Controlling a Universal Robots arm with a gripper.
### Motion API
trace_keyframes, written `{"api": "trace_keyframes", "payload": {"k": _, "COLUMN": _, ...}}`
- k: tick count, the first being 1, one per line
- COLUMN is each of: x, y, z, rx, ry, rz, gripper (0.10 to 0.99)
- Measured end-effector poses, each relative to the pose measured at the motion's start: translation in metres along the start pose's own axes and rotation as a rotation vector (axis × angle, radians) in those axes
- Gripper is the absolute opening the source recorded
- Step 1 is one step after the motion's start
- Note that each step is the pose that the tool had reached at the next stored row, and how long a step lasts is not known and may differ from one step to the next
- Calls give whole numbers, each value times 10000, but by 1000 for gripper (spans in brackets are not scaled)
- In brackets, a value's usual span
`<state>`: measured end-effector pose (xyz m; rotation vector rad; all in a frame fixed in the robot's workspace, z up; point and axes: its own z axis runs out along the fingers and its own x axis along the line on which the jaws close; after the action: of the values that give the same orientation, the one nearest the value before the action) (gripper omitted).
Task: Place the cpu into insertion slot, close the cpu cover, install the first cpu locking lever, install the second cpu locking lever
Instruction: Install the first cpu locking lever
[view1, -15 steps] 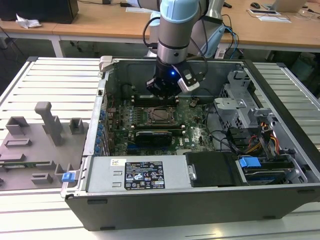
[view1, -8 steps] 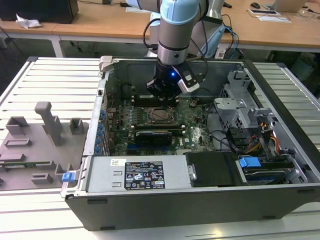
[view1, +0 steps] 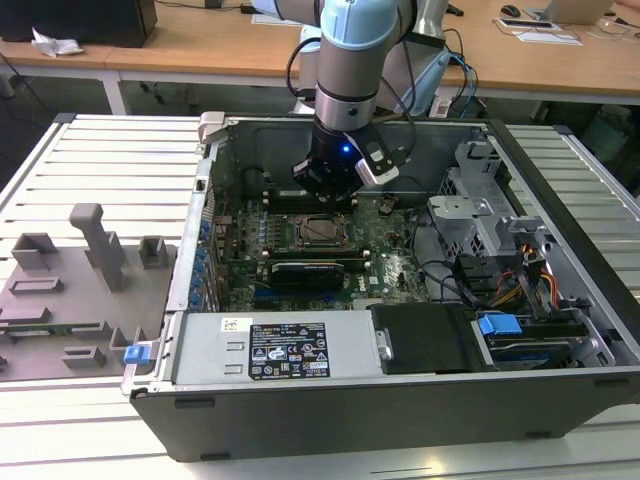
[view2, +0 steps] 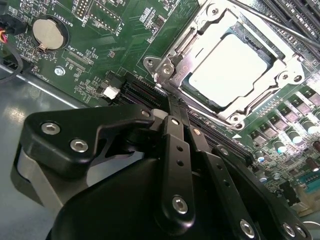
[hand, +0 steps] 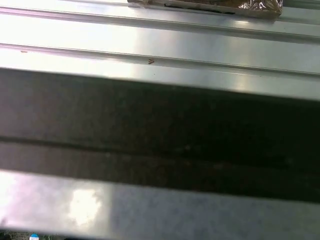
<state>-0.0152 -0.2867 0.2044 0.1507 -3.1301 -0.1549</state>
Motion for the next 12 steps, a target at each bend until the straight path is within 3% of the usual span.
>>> {"api": "trace_keyframes", "payload": {"k": 12, "x": -6, "y": -9, "z": 27, "rx": 74, "ry": 20, "rz": 4, "gripper": 106}}
